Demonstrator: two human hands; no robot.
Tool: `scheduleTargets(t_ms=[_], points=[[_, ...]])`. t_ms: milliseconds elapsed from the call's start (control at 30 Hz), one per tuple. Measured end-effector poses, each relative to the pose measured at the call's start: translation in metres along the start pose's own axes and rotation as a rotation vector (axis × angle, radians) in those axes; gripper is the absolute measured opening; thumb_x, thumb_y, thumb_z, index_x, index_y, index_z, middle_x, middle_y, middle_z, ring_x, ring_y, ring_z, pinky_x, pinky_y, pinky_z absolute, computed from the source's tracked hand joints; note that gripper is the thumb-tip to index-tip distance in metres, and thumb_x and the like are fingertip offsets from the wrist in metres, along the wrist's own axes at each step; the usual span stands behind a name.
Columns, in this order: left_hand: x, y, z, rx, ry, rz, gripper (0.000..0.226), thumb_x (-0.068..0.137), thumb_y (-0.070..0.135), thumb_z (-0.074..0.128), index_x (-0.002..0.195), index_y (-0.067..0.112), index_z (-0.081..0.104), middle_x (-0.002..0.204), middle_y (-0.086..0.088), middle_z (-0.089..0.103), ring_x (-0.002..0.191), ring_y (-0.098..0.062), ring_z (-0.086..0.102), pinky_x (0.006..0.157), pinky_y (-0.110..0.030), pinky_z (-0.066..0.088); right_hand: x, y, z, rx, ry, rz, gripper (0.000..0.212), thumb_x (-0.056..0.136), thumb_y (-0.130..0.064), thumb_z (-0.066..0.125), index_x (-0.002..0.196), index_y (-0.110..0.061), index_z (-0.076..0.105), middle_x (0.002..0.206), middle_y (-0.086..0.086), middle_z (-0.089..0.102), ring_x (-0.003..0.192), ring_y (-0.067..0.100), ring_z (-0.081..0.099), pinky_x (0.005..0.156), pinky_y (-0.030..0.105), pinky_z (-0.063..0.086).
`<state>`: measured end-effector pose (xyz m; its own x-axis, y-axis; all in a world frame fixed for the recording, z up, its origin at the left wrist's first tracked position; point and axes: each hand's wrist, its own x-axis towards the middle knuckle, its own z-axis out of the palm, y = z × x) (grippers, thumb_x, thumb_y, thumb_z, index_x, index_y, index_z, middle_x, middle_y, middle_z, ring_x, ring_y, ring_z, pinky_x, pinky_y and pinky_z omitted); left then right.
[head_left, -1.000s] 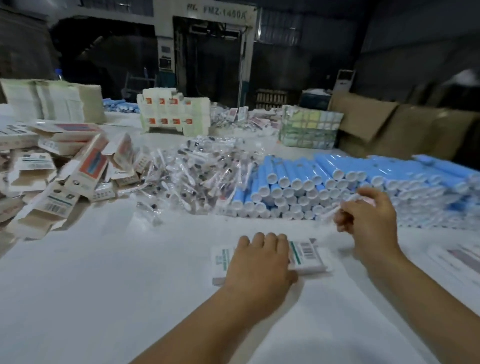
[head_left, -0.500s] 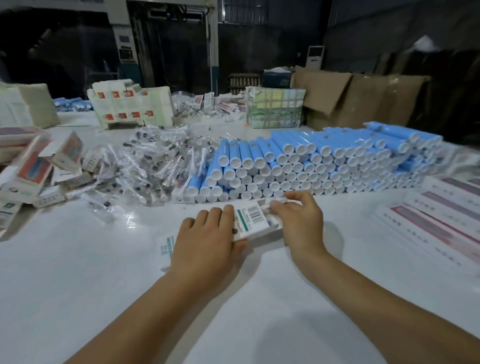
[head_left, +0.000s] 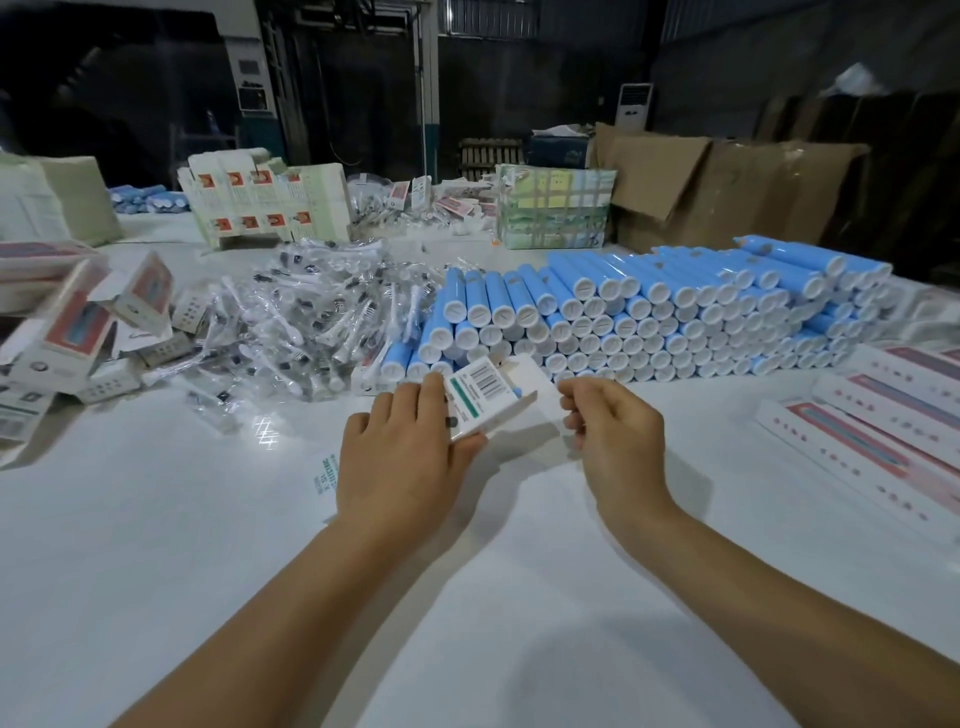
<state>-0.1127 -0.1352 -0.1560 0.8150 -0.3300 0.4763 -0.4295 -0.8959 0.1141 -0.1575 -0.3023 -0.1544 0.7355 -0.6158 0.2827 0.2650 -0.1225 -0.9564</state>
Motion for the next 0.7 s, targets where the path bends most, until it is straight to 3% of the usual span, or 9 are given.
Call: scheduleTargets(t_ms=[100,167,267,333,433,700], points=[[0.001,0.002,0.0,-0.008,0.014,-0.026,0.072,0.091,0.059,0.036,0.146,0.015,0.026,0.135,-0.002,0.045,0.119,-0.026,0.042,0.091,-0.037,0.032,-0.008,0.002,0.008,-0.033,-0.088,-0.056,0.027,0.093,-0.014,0.056,0.084,-0.036,0.068,0.075,-0.017,0.069,0.065,-0.004,0.06,0.066,0.019,0.05],[0.0,0.002,0.001,0.01,0.024,-0.026,0.072,0.091,0.06,0.035,0.147,0.015,0.024,0.136,-0.002,0.044,0.121,-0.024,0.041,0.092,-0.036,0.032,-0.013,0.002,0.01,-0.039,-0.121,-0.08,0.032,0.092,-0.011,0.057,0.087,-0.041,0.067,0.092,-0.013,0.071,0.082,-0.001,0.064,0.077,0.022,0.052],[-0.001,0.003,0.003,0.053,0.023,-0.009,0.073,0.092,0.061,0.033,0.148,0.015,0.021,0.137,-0.002,0.042,0.122,-0.024,0.04,0.091,-0.036,0.031,-0.014,0.002,0.011,-0.081,-0.149,-0.073,0.027,0.092,-0.01,0.058,0.1,-0.034,0.069,0.109,-0.006,0.068,0.097,0.004,0.063,0.087,0.024,0.048],[-0.002,0.006,0.005,0.085,0.014,0.021,0.073,0.091,0.061,0.032,0.147,0.015,0.021,0.138,-0.002,0.041,0.122,-0.024,0.04,0.091,-0.036,0.031,-0.014,0.003,0.012,-0.118,-0.166,-0.072,0.024,0.092,-0.011,0.058,0.112,-0.02,0.069,0.108,-0.01,0.067,0.09,-0.004,0.061,0.081,0.014,0.047],[-0.005,0.01,0.006,0.092,0.01,0.042,0.072,0.091,0.059,0.036,0.146,0.013,0.026,0.136,-0.004,0.045,0.119,-0.026,0.043,0.09,-0.037,0.033,-0.015,0.002,0.011,-0.177,-0.173,-0.133,0.024,0.091,-0.008,0.059,0.112,-0.012,0.07,0.099,-0.016,0.064,0.088,-0.009,0.06,0.077,0.008,0.045],[-0.009,0.01,0.004,0.151,0.018,0.079,0.068,0.092,0.057,0.033,0.144,0.013,0.029,0.132,-0.004,0.047,0.114,-0.026,0.044,0.089,-0.038,0.033,-0.016,-0.001,0.009,-0.265,-0.202,-0.227,0.015,0.086,-0.001,0.062,0.094,-0.007,0.074,0.083,-0.011,0.064,0.079,0.014,0.061,0.07,0.02,0.048]])
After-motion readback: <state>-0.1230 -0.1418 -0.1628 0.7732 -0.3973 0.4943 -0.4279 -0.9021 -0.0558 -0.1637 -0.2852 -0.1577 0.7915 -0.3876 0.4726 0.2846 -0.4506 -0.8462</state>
